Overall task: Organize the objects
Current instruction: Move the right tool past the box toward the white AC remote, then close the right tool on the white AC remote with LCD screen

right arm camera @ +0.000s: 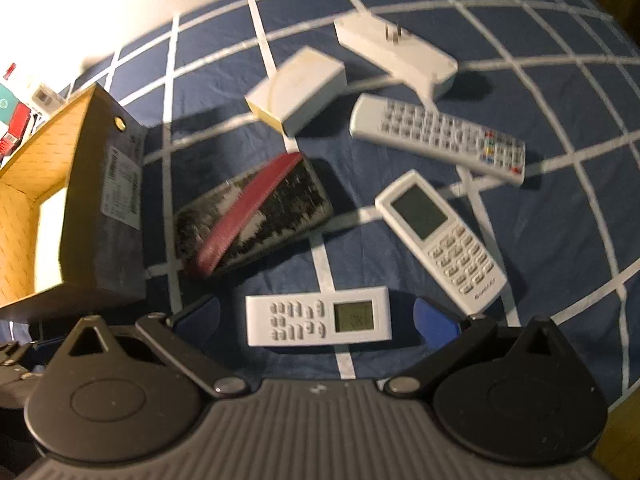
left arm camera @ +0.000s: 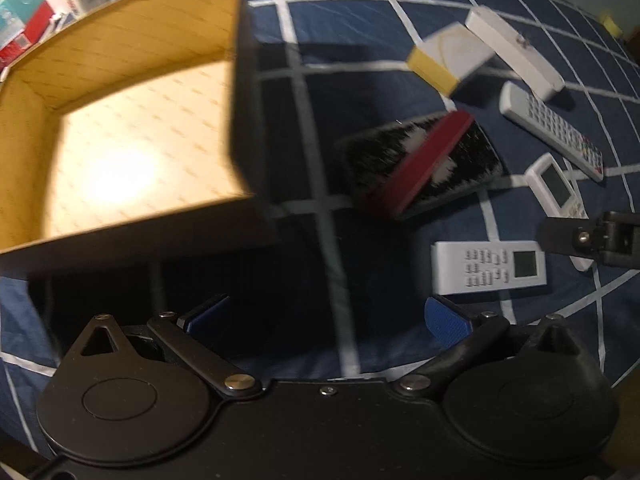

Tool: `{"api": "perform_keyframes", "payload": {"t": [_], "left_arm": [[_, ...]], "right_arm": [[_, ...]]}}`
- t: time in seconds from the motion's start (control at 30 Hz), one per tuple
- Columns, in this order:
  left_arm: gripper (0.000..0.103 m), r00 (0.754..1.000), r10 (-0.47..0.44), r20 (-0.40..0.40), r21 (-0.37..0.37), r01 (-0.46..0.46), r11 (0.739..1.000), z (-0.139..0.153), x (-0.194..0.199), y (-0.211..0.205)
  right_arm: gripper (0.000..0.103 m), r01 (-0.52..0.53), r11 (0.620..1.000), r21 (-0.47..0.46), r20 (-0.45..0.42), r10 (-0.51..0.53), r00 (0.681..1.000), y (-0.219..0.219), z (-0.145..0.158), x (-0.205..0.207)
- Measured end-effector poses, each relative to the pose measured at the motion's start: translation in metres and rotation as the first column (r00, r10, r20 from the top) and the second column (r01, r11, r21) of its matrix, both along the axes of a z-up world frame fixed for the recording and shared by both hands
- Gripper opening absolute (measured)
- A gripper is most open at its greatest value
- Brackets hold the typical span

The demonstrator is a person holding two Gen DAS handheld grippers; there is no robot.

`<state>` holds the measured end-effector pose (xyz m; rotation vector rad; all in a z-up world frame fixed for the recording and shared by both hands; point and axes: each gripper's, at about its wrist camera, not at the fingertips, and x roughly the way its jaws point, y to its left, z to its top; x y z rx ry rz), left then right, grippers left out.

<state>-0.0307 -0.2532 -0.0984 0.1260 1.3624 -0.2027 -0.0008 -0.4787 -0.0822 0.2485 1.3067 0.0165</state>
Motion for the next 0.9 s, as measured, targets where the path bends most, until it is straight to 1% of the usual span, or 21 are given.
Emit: {"api": "perform_keyframes", "payload": {"t": [0.13,0.3,0.4,0.47,0.63,0.73,0.9], "left_arm": [[0.103,0.999,-0.014,-0.029,-0.009,0.013,1.000,-0.015,-0.001,-0.020],[0.103,0.998,-0.019,-0.059,-0.017,0.018,1.000,-0.033,-0.001,-0.038],[0.103,0.997,-0.027,-0.068,-0.028,0.025,0.999,-0.042,0.000,-0.048],[0.103,0.996,-0.035,-0.077,-0.040,0.032,0.999,-0.047,0.002,-0.053],[0.103,0.996,-0.041,-0.083,-0.062,0.036,0.997,-0.056,0.006,-0.064],[0.103,0.994,-0.046,-0.095,-0.082,0.038,0.996,-0.061,0.008,-0.068],[0.101,0.993,-0.054,-0.110,-0.100,0.043,0.994,-0.067,0.011,-0.076]], "right_arm": [[0.103,-0.019,1.000,0.019,-0.033,0.019,0.999,-0.007,-0.018,0.003],[0.102,-0.031,0.997,0.065,-0.070,0.035,0.997,-0.013,-0.038,0.007],[0.101,-0.044,0.997,0.069,-0.096,0.051,0.994,-0.015,-0.049,0.009],[0.101,-0.065,0.995,0.070,-0.104,0.072,0.992,-0.015,-0.054,0.010],[0.099,-0.066,0.993,0.097,-0.121,0.078,0.990,-0.019,-0.065,0.014],[0.092,-0.080,0.991,0.108,-0.131,0.094,0.987,-0.021,-0.070,0.016],[0.091,-0.079,0.990,0.121,-0.148,0.097,0.984,-0.025,-0.078,0.020]]}}
